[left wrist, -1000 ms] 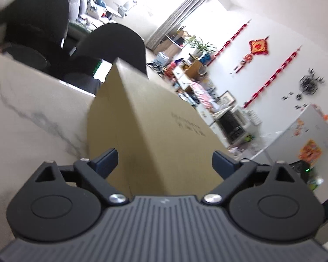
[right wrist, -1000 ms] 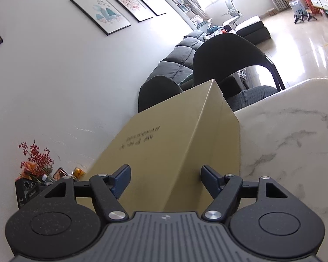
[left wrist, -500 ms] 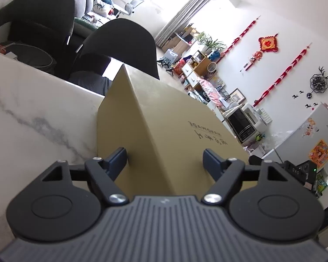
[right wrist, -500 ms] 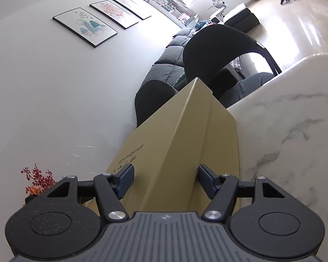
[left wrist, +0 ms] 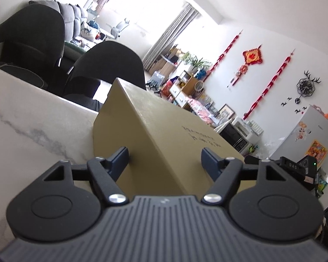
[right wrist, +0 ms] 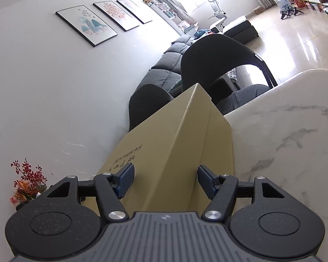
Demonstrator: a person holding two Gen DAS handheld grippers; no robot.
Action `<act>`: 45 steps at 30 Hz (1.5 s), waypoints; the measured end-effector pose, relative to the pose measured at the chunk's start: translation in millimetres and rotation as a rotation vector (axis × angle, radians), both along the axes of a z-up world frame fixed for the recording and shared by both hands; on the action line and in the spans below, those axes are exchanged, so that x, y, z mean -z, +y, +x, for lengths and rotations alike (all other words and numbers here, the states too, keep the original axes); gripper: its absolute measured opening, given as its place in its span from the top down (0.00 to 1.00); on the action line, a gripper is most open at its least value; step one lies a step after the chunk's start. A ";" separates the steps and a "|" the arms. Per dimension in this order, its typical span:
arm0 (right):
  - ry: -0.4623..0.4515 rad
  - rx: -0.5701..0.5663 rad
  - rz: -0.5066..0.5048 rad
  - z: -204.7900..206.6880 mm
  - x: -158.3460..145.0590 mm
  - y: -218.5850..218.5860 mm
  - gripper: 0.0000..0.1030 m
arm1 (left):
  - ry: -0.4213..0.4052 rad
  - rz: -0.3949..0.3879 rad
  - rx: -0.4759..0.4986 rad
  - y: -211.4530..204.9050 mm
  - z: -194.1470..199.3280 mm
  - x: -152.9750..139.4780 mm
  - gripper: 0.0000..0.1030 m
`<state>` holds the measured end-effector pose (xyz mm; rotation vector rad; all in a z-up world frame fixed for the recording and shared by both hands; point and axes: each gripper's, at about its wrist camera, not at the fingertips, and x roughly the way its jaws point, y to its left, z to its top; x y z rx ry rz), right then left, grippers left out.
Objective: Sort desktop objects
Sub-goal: 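Press the lid down over the box walls with both grippers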
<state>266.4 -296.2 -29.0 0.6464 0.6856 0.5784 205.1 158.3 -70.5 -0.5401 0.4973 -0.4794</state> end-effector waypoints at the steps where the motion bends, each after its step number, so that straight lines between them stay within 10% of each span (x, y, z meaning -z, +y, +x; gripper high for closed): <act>1: -0.002 0.003 -0.002 -0.6 -0.3 0.5 0.34 | 0.011 -0.011 0.001 1.5 2.8 -0.2 0.22; 35: -0.085 -0.002 0.105 4.1 22.8 -9.8 0.34 | -0.104 -0.136 -0.050 -0.1 -7.0 13.7 0.26; 45: -0.076 0.021 0.098 4.7 22.6 -8.4 0.27 | -0.029 -0.155 -0.025 1.9 9.4 13.4 0.22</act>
